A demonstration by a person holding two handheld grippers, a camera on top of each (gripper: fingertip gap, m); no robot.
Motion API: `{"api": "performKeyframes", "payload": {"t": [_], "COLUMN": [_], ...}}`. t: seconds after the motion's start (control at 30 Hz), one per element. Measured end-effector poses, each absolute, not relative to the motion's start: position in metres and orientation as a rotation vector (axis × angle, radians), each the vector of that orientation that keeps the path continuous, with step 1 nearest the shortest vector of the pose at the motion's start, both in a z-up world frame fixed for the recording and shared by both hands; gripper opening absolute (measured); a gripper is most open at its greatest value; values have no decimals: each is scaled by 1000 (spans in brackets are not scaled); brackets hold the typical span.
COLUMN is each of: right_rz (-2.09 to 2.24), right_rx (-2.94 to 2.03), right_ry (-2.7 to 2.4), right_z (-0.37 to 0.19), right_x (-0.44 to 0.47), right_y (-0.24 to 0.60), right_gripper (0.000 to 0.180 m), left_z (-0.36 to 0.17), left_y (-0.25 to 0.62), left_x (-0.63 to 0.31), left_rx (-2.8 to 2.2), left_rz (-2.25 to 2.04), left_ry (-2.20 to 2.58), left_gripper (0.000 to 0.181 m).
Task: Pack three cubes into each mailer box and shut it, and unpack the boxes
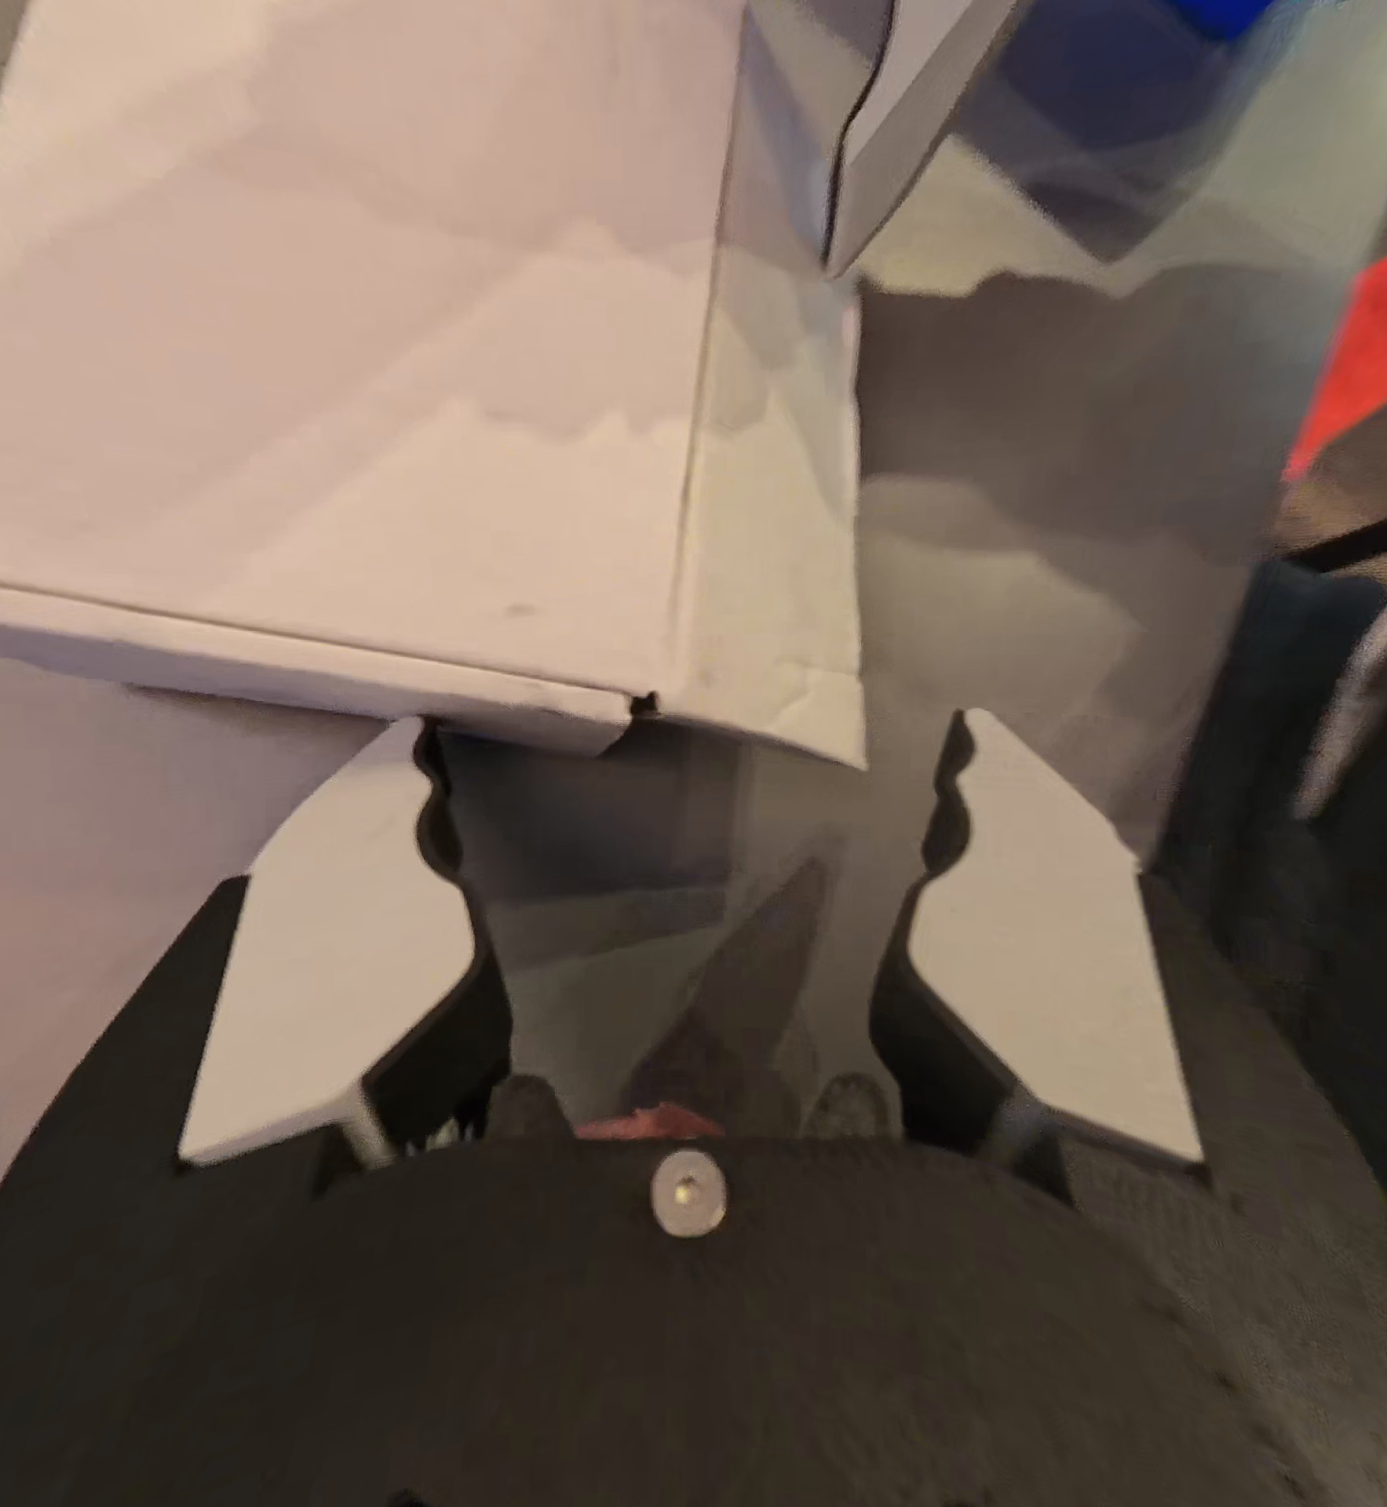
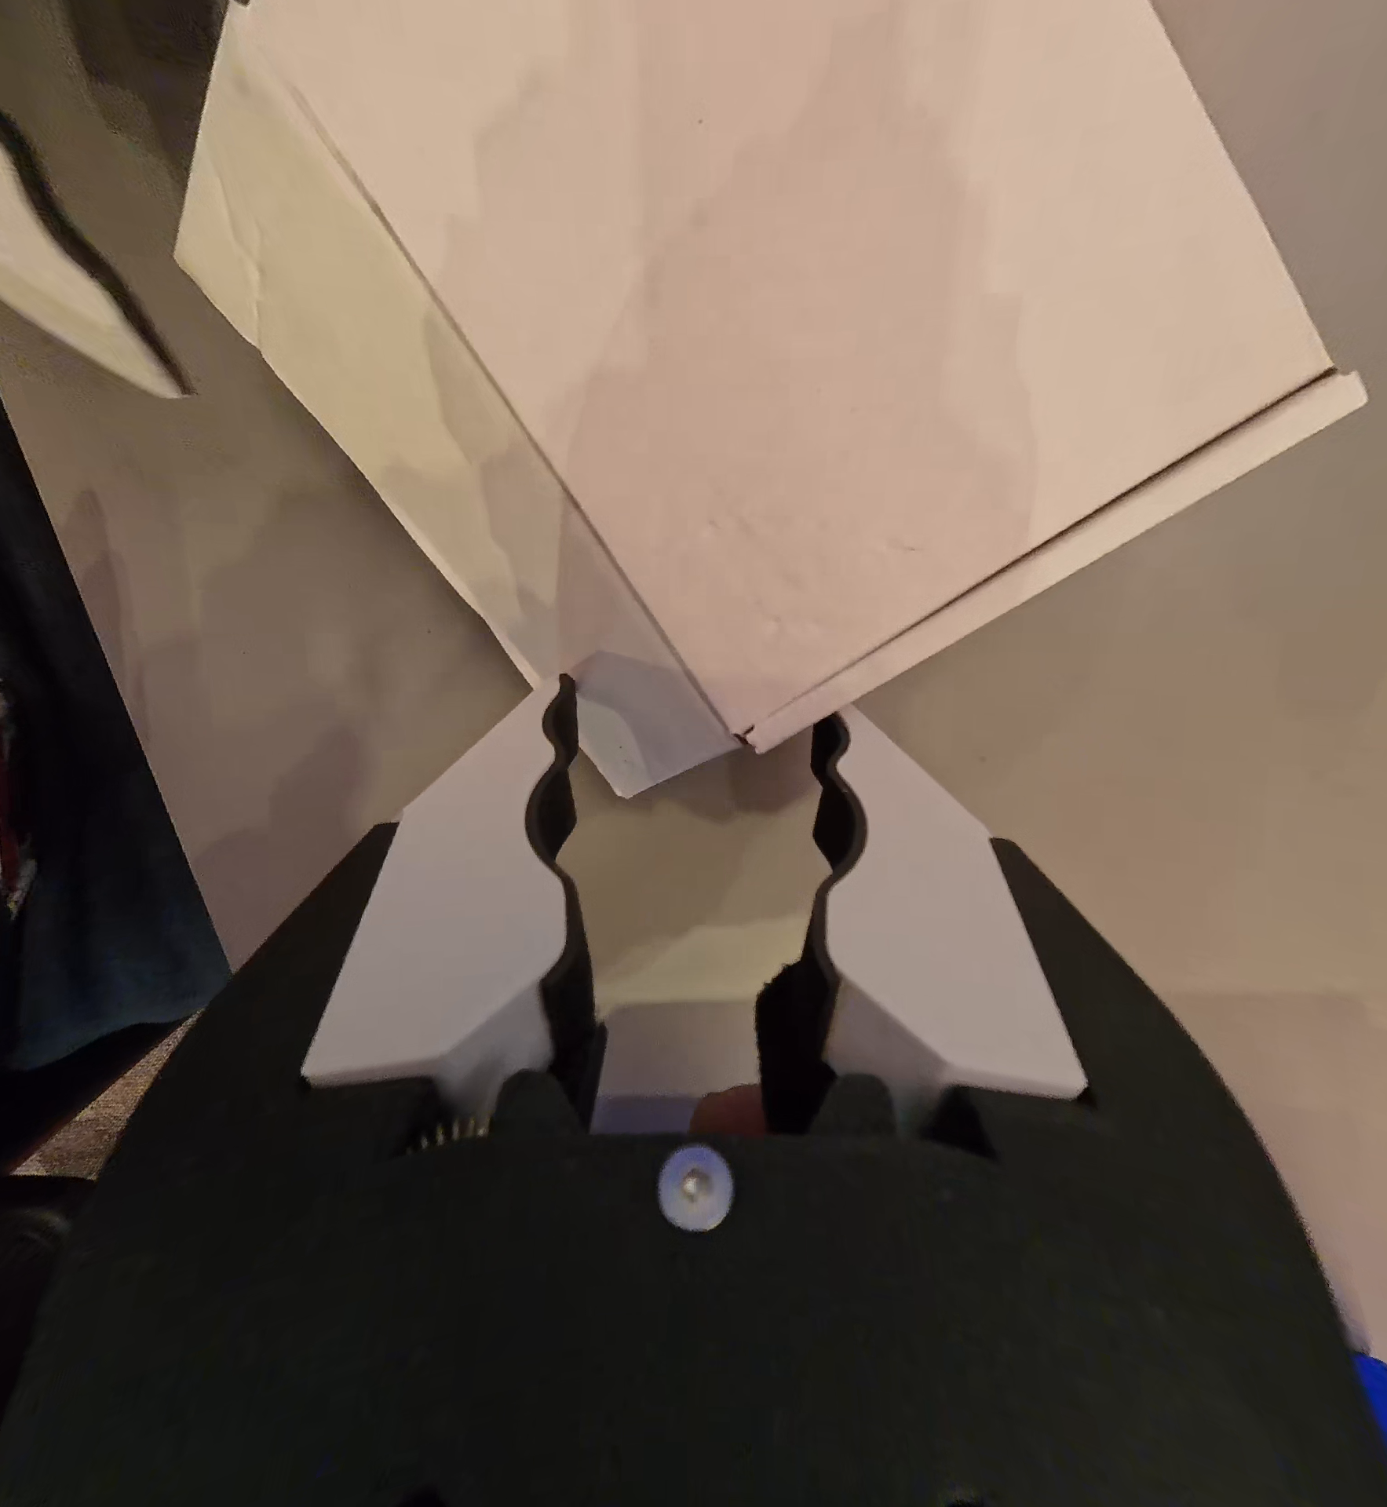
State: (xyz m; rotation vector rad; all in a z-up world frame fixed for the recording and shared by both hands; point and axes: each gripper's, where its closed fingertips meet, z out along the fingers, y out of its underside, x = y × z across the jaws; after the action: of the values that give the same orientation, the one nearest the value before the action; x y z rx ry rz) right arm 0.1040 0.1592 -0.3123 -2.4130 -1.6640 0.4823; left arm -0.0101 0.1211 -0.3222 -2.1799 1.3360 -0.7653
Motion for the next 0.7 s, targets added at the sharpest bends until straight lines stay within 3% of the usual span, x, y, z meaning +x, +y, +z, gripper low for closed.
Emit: {"api": "performKeyframes", "payload": {"t": [0.07,0.3,0.7], "right_rz": [490,437,466], "right_rx": [-2417,-2435,-2434], "right_ry": [-1665,-1687,-1711], "right_z": [-312,-313,-313], "right_x": [104,105,106], "right_y": [159,163,163], "right_gripper": [56,56,57], "left_z": [-327,-329,-326], "left_y": [129,133,130], "left_x": [-13,-14,-9], "left_rx": [-2175,-2179,-2204], "left_rz": [-672,-593,-665], "left_ry": [1324,1359,1337], "left_gripper": [97,93,102]}}
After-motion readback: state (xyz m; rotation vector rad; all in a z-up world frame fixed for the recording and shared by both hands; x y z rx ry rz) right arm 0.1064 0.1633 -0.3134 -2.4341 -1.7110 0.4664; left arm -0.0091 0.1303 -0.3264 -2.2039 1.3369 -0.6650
